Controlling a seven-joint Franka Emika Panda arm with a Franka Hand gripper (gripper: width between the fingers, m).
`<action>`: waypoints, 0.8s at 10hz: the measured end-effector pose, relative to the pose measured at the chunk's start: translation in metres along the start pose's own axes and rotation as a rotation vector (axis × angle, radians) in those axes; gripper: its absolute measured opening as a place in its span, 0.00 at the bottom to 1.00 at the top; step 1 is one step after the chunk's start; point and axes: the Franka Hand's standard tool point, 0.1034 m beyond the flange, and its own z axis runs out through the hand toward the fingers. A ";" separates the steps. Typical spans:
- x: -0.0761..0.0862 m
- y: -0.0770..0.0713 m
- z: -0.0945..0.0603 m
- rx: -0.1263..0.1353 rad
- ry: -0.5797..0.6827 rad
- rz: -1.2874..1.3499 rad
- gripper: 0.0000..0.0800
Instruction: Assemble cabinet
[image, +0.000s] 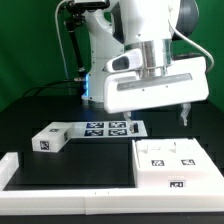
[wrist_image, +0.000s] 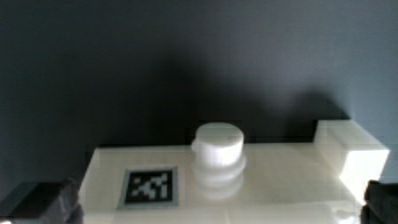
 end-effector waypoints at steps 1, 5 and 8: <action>0.001 -0.001 0.008 0.004 -0.007 -0.010 1.00; -0.001 -0.003 0.028 0.015 -0.009 -0.006 1.00; -0.001 -0.003 0.028 0.015 -0.009 -0.010 1.00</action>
Offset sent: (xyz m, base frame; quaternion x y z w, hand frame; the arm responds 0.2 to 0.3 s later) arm 0.0100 0.0033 -0.0308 0.0163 0.0182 0.0212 0.9995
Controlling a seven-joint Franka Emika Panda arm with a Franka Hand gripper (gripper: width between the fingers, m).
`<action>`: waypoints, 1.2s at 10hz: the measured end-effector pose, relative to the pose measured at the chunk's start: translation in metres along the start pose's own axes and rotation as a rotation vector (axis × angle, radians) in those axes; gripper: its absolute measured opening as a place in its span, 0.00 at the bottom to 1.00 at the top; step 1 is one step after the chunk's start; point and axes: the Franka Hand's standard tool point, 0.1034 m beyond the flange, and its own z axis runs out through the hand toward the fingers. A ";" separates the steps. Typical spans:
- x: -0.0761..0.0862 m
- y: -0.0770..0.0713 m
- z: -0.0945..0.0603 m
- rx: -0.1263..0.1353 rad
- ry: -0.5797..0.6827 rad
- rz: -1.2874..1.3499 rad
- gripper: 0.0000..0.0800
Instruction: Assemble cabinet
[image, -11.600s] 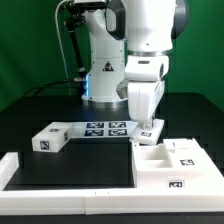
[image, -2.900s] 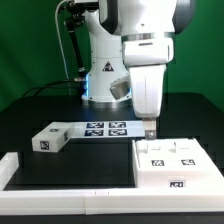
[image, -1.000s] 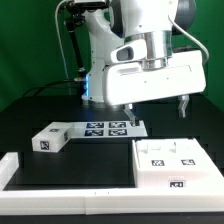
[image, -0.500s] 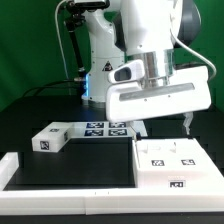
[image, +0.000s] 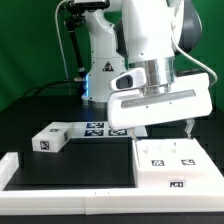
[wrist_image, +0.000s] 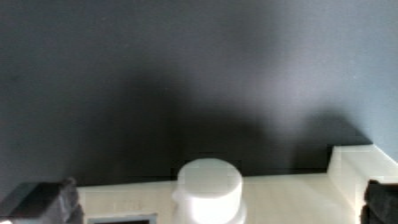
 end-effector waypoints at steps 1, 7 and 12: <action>-0.001 0.000 0.001 0.000 -0.002 -0.001 1.00; 0.003 0.005 0.027 0.007 -0.012 0.015 1.00; 0.006 0.005 0.028 0.008 0.016 0.001 0.45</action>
Offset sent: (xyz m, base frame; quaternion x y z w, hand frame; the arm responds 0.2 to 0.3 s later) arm 0.0171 -0.0034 -0.0189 0.0076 0.0056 0.0379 0.9992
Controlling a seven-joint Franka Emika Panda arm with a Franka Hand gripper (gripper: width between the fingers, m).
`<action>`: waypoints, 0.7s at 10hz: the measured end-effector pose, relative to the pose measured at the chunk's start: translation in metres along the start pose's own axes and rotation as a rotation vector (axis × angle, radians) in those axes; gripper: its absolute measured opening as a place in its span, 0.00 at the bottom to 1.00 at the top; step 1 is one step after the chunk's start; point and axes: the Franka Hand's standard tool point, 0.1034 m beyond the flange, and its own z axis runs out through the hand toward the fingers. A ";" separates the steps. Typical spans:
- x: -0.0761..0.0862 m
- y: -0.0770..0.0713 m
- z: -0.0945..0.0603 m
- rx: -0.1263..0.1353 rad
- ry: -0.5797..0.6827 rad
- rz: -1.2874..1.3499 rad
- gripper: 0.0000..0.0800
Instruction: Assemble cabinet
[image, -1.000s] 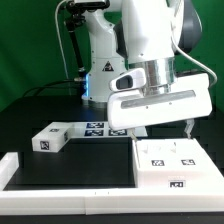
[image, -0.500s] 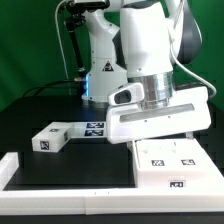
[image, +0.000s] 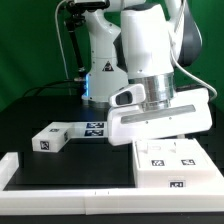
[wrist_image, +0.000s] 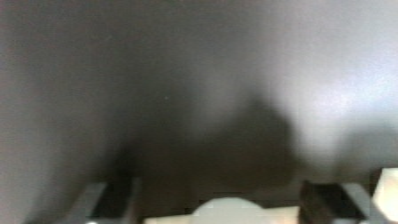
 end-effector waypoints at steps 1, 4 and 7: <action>0.000 -0.001 0.000 -0.001 0.010 -0.002 0.23; -0.003 0.001 0.001 -0.006 0.009 -0.034 0.02; -0.003 0.006 -0.007 -0.010 -0.005 -0.083 0.00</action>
Offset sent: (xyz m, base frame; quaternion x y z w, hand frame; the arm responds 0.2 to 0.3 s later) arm -0.0023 -0.0070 -0.0014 -0.0021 0.0053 -0.0123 0.9999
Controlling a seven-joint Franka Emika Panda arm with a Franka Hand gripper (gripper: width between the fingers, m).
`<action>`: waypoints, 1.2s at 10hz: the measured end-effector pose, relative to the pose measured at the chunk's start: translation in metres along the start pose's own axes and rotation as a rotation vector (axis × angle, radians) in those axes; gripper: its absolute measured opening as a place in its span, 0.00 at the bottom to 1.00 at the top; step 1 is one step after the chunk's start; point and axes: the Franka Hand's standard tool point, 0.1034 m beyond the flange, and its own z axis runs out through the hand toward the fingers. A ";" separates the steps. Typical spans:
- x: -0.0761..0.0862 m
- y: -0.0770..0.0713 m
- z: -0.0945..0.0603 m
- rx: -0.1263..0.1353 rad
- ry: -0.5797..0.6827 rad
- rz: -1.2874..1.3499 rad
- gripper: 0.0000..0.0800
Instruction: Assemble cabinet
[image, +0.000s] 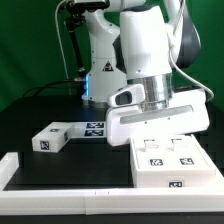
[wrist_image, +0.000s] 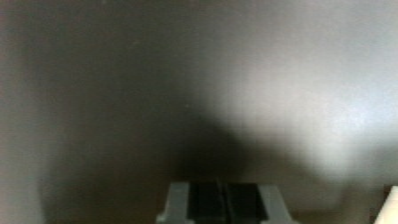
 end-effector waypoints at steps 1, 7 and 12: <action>0.003 0.002 -0.016 -0.005 -0.005 -0.013 0.00; 0.030 0.001 -0.080 -0.022 -0.003 -0.062 0.00; 0.032 0.000 -0.082 -0.021 -0.008 -0.063 0.00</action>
Offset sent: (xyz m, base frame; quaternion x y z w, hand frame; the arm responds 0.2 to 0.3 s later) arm -0.0042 -0.0025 0.0509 0.0242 -0.0311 -0.0109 0.9992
